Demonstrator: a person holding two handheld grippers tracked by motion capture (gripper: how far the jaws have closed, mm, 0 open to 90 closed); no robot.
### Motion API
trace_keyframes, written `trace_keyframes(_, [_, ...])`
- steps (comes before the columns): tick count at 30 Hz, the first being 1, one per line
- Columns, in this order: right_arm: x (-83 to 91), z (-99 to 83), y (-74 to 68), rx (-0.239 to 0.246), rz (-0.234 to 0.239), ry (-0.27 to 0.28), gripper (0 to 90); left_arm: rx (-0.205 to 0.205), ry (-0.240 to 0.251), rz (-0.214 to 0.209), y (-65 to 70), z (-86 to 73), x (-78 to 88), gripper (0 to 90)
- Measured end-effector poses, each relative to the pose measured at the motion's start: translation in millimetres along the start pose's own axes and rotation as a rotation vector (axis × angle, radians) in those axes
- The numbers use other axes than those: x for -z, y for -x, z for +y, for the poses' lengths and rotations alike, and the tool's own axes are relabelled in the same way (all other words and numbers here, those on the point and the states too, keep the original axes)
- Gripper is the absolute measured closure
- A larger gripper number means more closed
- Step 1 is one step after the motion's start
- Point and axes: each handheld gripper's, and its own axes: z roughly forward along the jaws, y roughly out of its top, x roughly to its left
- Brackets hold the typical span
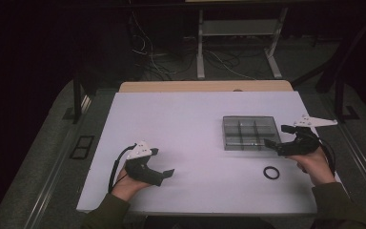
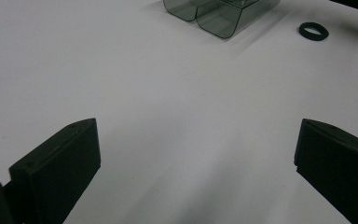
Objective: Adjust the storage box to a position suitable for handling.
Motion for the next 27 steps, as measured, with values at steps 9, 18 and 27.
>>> trace_keyframes(9, [-7.7,6.2,12.9,-0.01,-0.024,-0.003,0.4,-0.002,0.001,0.001,0.3,-0.2,-0.5,0.0])
trace_keyframes(18, [-12.1,12.1,27.6,-0.021,-0.048,-0.004,7.7,-0.004,0.005,0.001,0.2,-0.1,-0.9,0.0])
trace_keyframes(27, [-14.4,19.0,44.4,-0.045,-0.043,-0.006,15.2,0.003,0.004,0.001,0.7,-0.4,-1.3,0.0])
